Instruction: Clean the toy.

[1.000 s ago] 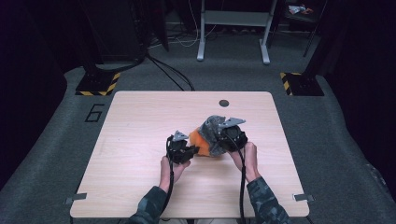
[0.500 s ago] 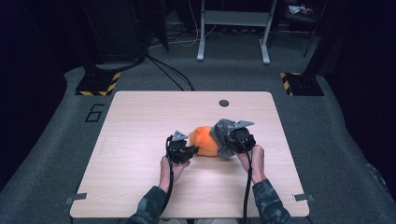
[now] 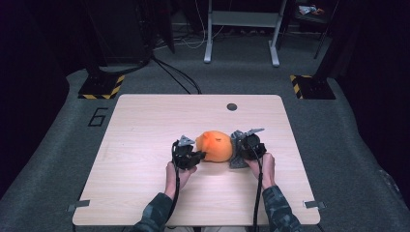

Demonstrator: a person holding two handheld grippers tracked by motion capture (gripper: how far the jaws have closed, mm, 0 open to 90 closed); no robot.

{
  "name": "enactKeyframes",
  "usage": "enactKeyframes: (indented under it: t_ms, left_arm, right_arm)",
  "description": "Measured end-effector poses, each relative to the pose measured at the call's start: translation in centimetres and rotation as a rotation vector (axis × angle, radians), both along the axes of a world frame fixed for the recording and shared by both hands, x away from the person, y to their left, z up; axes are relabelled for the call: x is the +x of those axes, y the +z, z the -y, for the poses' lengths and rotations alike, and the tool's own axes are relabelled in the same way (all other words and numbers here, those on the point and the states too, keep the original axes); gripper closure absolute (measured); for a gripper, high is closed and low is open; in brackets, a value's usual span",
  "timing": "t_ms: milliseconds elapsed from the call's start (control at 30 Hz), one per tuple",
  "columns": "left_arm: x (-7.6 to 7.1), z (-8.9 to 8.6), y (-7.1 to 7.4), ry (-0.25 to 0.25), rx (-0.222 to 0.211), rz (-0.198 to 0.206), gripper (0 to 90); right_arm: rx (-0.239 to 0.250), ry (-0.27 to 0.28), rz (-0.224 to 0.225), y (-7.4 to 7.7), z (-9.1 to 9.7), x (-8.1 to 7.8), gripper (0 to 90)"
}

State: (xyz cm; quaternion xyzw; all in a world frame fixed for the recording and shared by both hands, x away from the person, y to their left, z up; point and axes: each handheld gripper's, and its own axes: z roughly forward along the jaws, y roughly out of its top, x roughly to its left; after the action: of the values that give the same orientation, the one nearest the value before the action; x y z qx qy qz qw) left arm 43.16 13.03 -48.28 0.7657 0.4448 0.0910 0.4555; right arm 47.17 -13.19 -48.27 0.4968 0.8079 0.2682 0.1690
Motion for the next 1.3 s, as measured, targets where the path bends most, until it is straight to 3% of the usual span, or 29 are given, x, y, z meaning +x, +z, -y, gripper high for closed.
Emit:
enactKeyframes:
  t_ms: [100,200,333,467,567,700,833,967,1133,1233,1267,1300]
  left_arm:
    - [0.1,-0.1,0.0,0.003,-0.003,-0.001,84.1]
    - [0.0,-0.2,0.0,0.006,-0.003,-0.003,84.1]
    - [0.0,-0.2,0.0,0.005,-0.005,-0.003,84.0]
    - [-0.1,-0.1,0.1,0.0,0.003,0.006,84.0]
    - [-0.1,0.1,0.1,0.002,0.004,0.005,84.0]
    - [0.0,0.1,0.2,-0.005,0.007,0.009,83.9]
    - [0.0,0.1,0.3,-0.01,0.02,0.016,83.9]
    - [0.0,0.1,0.3,-0.017,0.022,0.021,83.9]
    - [0.0,0.3,0.4,-0.024,0.027,0.029,83.9]
    - [0.0,0.3,0.4,-0.027,0.027,0.026,84.0]
    - [0.0,0.3,0.4,-0.024,0.024,0.029,84.0]
    - [0.0,0.4,0.4,-0.022,0.02,0.027,84.0]
  right_arm:
    - [0.013,-0.008,-0.044,-1.1,0.2,0.4,71.1]
    - [0.03,-0.02,-0.026,-0.7,0.6,0.2,71.5]
    - [0.043,-0.031,0.032,1.5,1.2,-0.6,71.7]
    - [0.078,0.0,0.109,4.4,1.1,-1.4,71.6]
    - [0.092,0.054,0.15,6.4,-0.3,-2.2,71.5]
    - [0.106,0.119,0.165,7.6,-2.5,-2.7,71.4]
    - [0.085,0.157,0.181,7.9,-4.4,-2.7,71.2]
    - [0.033,0.188,0.184,7.6,-5.5,-2.6,70.7]
    - [-0.049,0.197,0.212,7.3,-5.9,-2.7,70.7]
    - [-0.064,0.184,0.203,7.3,-5.9,-2.8,70.9]
    - [-0.071,0.199,0.219,7.2,-5.7,-2.6,70.9]
    - [-0.061,0.179,0.197,7.2,-5.7,-2.8,70.9]
